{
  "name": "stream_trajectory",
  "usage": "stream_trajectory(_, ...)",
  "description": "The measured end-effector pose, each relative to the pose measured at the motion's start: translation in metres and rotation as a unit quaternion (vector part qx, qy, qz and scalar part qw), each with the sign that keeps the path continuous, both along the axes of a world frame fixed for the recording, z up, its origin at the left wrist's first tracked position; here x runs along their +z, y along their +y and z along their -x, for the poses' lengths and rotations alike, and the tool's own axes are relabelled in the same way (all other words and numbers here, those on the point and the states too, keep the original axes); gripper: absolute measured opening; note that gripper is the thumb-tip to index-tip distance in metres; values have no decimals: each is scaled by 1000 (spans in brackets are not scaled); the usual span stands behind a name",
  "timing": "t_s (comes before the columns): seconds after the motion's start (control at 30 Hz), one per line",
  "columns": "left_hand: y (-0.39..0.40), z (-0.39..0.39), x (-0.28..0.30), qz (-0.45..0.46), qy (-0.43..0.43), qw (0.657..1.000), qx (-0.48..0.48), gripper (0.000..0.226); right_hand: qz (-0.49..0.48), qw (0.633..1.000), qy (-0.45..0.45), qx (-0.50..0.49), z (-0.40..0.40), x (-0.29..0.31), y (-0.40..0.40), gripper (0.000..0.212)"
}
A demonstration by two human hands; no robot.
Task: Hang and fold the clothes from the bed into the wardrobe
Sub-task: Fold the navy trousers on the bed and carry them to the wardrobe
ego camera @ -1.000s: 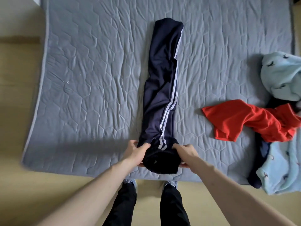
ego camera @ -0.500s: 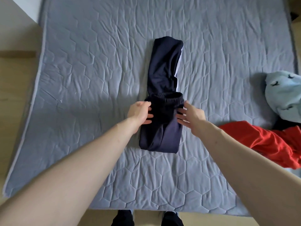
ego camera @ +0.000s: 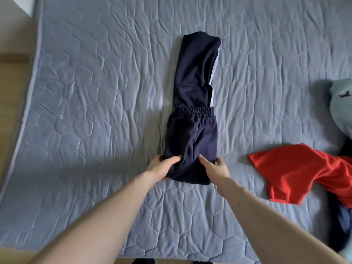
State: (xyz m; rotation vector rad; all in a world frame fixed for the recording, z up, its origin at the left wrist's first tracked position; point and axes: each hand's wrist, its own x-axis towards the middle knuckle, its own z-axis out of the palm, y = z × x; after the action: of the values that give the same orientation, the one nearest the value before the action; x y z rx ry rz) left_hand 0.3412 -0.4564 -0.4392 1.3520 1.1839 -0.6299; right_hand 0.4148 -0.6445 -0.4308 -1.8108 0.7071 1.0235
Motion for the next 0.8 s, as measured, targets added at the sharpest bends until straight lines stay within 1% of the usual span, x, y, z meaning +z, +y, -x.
stream_trajectory(0.1, -1, -2, -11, 2, -1, 1000, 21, 48, -25, 999, 24, -11, -4, -9, 2, 56)
stream_trajectory(0.13, -1, 0, -12, -4, 4, 1000, 12, 45, -27, 999, 36, -5, -3, -8, 1, 56)
stream_trajectory(0.23, -5, 7, -4, -29, 11, 999, -37, 34, -17, 998, 43, 29, 2, 4, -5, 43)
stream_trajectory(0.3, -9, 19, 8, -42, 28, 997, -66, 29, -5, 998, 46, 43, 9, 19, -13, 44)
stream_trajectory(0.4, -18, 49, 22, -38, 60, 993, -92, 32, 4, 995, 76, 68, 34, 42, -25, 37)
stream_trajectory(0.5, -31, 88, 48, -8, 104, 988, -117, 38, 13, 988, 131, 85, 72, 72, -41, 30)
stream_trajectory(0.6, -44, 126, 79, 32, 146, 977, -152, 32, 22, 976, 190, 102, 110, 100, -54, 23)
stream_trajectory(0.7, -53, 164, 109, 78, 186, 965, -167, 34, 30, 962, 244, 119, 144, 128, -68, 18)
stream_trajectory(0.8, -60, 185, 135, 89, 196, 963, -160, 25, 40, 959, 255, 120, 165, 149, -76, 23)
